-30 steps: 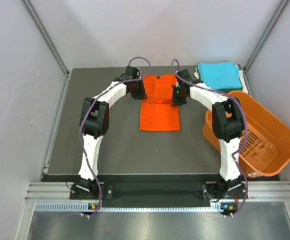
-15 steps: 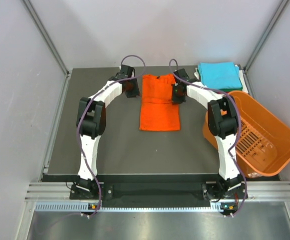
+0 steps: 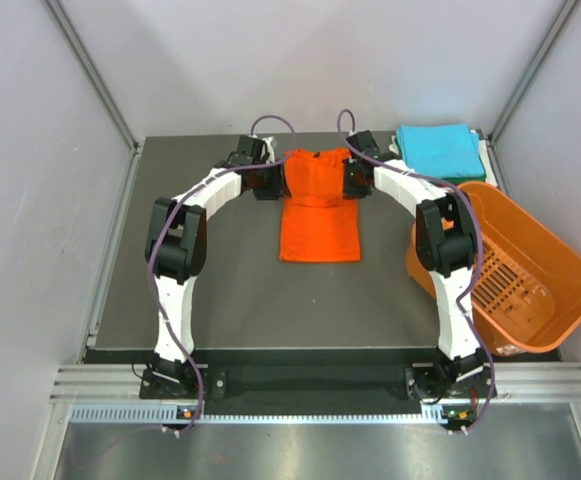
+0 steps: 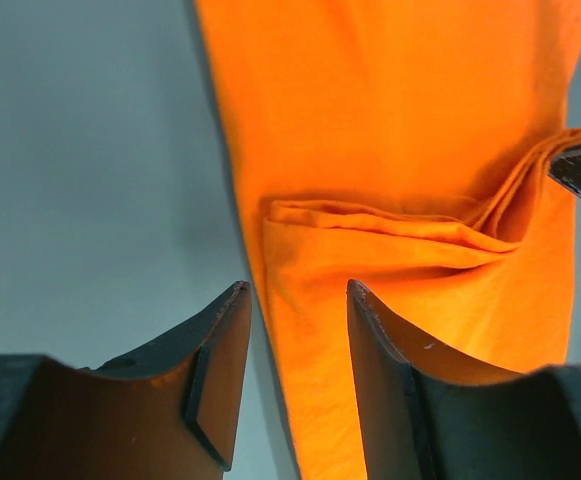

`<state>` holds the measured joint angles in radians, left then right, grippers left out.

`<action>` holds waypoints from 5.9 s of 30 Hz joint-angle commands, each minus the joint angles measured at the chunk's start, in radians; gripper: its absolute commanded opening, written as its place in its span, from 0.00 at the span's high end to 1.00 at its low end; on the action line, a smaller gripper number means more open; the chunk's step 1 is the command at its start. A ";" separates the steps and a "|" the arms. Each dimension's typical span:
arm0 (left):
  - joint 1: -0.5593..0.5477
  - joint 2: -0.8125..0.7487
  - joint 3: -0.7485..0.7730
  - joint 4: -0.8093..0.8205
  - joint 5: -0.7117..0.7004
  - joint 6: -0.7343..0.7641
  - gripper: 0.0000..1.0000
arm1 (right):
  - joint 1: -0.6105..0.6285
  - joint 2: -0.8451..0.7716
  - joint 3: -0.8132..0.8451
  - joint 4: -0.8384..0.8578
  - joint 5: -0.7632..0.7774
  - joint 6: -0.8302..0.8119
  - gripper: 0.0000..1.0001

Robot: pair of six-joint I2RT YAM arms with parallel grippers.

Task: Fold and stack the t-shirts
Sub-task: Fold the tshirt

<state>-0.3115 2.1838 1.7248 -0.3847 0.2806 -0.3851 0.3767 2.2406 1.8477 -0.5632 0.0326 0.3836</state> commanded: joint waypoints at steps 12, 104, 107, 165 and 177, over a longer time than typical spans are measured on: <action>0.000 0.039 0.076 0.047 0.035 0.206 0.54 | -0.056 -0.081 -0.040 0.060 -0.175 -0.198 0.76; 0.003 0.128 0.157 0.095 -0.053 0.083 1.00 | -0.180 -0.022 -0.077 0.117 -0.392 -0.333 1.00; 0.003 0.122 0.148 0.101 -0.070 0.074 1.00 | -0.180 -0.021 -0.076 0.114 -0.379 -0.328 1.00; -0.121 -0.398 -0.636 0.188 -0.018 -0.110 0.57 | 0.057 -0.539 -0.791 0.164 -0.089 -0.084 0.89; -0.090 -0.480 -0.671 0.098 0.097 -0.107 0.52 | 0.057 -0.607 -0.703 0.071 -0.097 0.020 0.65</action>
<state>-0.4072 1.7569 1.0431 -0.2592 0.3622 -0.4995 0.4294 1.6913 1.0966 -0.4671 -0.0780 0.3397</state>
